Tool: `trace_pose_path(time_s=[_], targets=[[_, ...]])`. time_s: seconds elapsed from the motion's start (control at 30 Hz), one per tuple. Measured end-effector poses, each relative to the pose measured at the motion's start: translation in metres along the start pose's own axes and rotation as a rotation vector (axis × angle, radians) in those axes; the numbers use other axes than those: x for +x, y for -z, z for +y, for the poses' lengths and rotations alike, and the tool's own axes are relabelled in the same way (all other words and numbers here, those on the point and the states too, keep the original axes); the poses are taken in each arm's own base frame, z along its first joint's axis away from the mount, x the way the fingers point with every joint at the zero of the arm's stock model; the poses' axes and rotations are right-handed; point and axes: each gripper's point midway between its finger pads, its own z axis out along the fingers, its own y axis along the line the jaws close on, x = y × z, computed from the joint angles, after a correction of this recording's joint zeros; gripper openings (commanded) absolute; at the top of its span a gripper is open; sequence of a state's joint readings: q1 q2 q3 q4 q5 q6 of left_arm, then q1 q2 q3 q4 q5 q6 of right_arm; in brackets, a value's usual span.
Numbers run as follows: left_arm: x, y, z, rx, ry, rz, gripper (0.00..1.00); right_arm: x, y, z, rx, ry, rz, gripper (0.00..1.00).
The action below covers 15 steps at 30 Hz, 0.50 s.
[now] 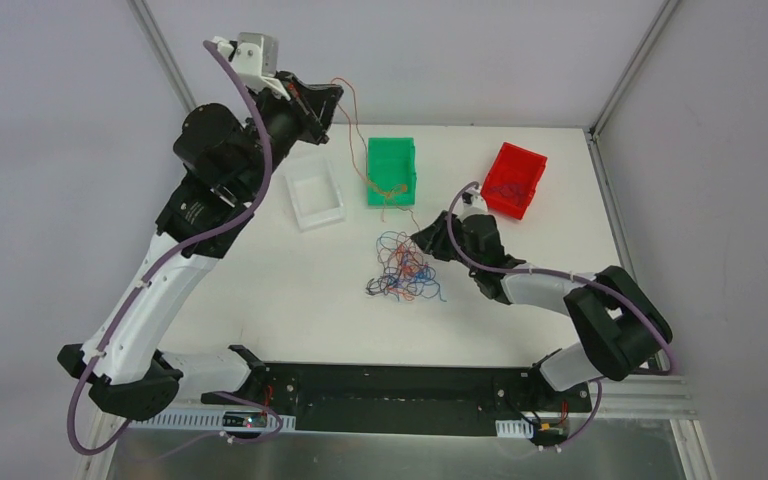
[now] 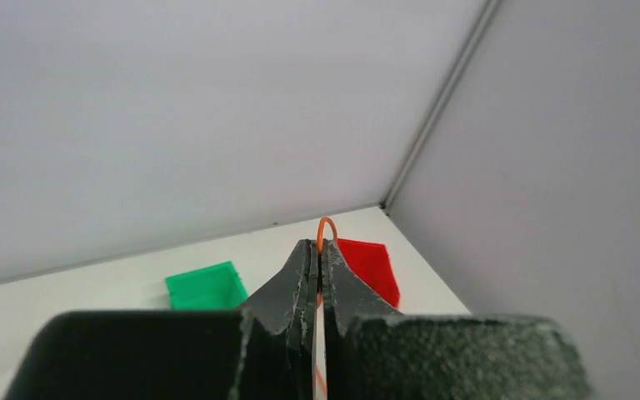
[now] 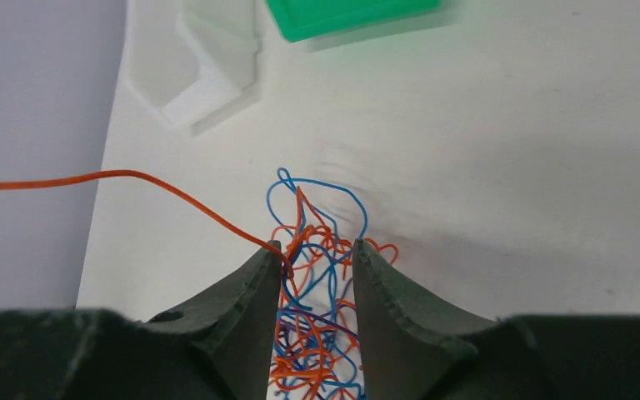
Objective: Untangle the cables
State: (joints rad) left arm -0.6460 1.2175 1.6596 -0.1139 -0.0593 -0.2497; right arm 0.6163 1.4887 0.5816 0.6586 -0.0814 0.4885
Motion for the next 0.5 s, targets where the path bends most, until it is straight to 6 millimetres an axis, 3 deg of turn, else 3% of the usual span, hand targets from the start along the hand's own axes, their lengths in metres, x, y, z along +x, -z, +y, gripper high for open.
trace_pose_path(time_s=[0.13, 0.27, 0.37, 0.5], targets=[[-0.008, 0.008, 0.027, -0.125, -0.038, -0.035, 0.0, -0.005, 0.003, -0.028, 0.114, -0.056, -0.025, 0.44], [0.014, 0.004, 0.051, -0.215, -0.062, 0.01, 0.0, -0.009, 0.009, -0.036, 0.159, -0.073, -0.051, 0.44], [0.035, 0.0, 0.074, -0.283, -0.075, 0.065, 0.0, -0.013, 0.011, -0.042, 0.191, -0.079, -0.069, 0.38], [0.045, -0.003, 0.102, -0.336, -0.049, 0.094, 0.0, -0.021, 0.016, -0.044, 0.204, -0.085, -0.09, 0.43]])
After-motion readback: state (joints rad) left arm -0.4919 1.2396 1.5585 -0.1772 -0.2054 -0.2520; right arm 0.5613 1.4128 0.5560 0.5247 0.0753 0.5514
